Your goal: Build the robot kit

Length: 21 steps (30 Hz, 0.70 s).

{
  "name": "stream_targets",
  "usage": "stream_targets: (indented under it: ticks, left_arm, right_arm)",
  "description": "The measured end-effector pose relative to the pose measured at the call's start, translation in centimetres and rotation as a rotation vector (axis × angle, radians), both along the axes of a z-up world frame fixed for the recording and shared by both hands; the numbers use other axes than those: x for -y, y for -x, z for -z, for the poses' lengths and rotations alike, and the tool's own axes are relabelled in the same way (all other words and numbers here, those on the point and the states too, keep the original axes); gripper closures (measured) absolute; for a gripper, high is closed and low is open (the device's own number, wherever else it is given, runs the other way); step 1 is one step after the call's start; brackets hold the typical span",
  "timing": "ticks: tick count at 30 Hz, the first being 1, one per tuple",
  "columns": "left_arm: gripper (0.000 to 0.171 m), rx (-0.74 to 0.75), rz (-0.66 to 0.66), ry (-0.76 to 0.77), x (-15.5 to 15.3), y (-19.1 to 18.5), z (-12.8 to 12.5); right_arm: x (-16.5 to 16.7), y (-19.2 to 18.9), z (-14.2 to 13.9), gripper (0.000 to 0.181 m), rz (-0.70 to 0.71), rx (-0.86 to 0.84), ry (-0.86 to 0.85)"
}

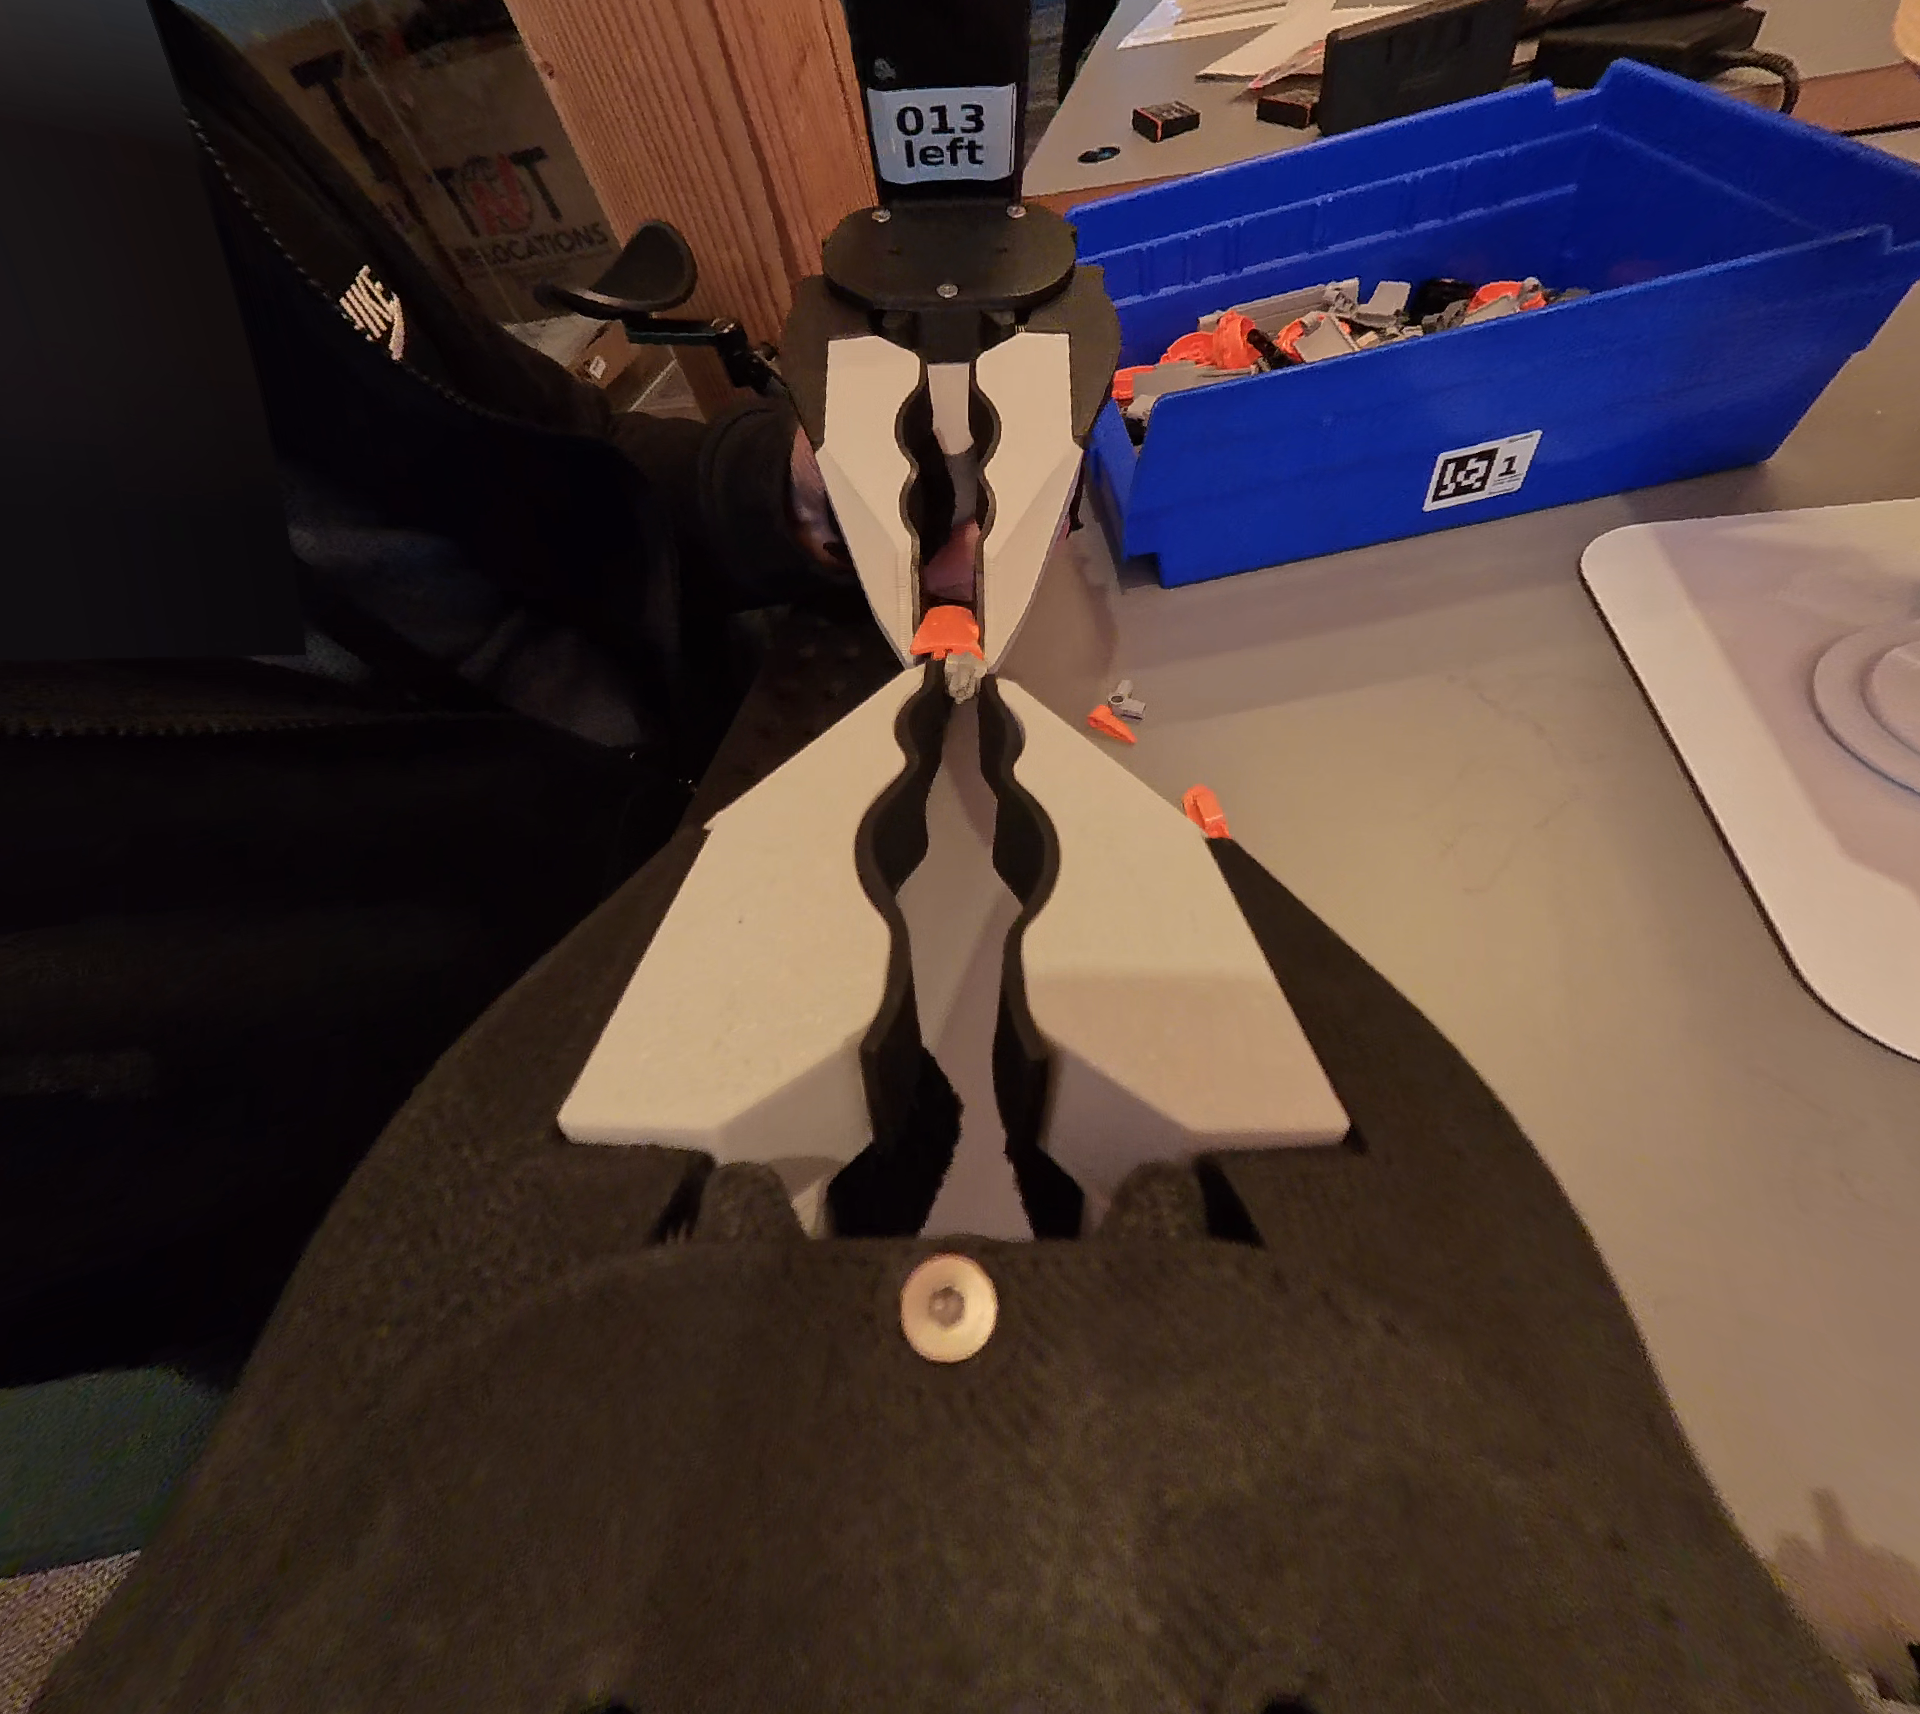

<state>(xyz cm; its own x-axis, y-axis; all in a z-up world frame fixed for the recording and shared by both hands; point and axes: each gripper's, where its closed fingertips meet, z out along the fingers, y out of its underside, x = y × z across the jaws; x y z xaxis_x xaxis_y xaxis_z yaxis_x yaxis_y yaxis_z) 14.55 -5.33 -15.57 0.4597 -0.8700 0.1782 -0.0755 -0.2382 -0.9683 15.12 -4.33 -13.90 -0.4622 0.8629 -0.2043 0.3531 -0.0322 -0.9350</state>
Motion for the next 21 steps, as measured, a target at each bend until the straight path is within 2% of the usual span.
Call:
stream_targets:
  ticks: [12, 21]
  left_arm:
    - [0.163, -0.022, -0.034, -0.062, 0.1, 0.1, -0.1]
    - [0.163, -0.096, -0.006, -0.065, 0.5, -0.3, 0.9]
  right_arm:
    - [0.2, 0.2, 0.0, 0.178, -0.007, -0.010, 0.002]
    - [0.7, -0.2, 0.9, 0.178, -0.031, 0.045, -0.061]
